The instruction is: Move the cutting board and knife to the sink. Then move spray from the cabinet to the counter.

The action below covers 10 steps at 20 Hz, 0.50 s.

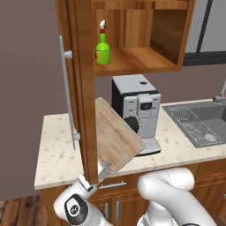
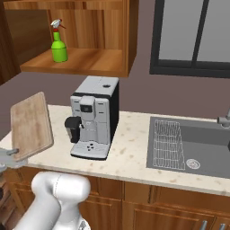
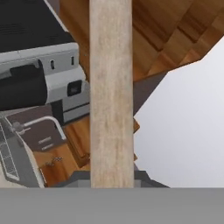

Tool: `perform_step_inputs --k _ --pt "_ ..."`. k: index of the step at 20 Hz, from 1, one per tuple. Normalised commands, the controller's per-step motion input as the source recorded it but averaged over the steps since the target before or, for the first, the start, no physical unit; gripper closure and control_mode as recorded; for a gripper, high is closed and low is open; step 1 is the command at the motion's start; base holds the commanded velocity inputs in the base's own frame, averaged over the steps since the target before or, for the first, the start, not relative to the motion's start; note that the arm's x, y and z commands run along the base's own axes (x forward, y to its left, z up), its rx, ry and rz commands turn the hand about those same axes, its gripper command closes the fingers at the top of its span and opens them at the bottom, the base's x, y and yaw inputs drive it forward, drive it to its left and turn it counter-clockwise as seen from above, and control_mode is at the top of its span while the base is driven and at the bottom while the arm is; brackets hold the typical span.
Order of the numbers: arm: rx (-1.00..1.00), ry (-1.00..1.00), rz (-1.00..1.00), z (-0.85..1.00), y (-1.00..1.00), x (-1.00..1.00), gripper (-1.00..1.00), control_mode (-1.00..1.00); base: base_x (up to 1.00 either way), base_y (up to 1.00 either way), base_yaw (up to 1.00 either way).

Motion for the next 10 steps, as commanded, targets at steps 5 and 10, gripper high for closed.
perform_step_inputs --k 5,10 --pt "0.0 -0.1 0.0 0.95 -0.55 -0.15 1.0 -1.0 0.0 0.0 0.0" --pt "0.0 -0.11 -0.01 0.95 -0.52 -0.25 1.0 -1.0 0.0 0.0 0.0"
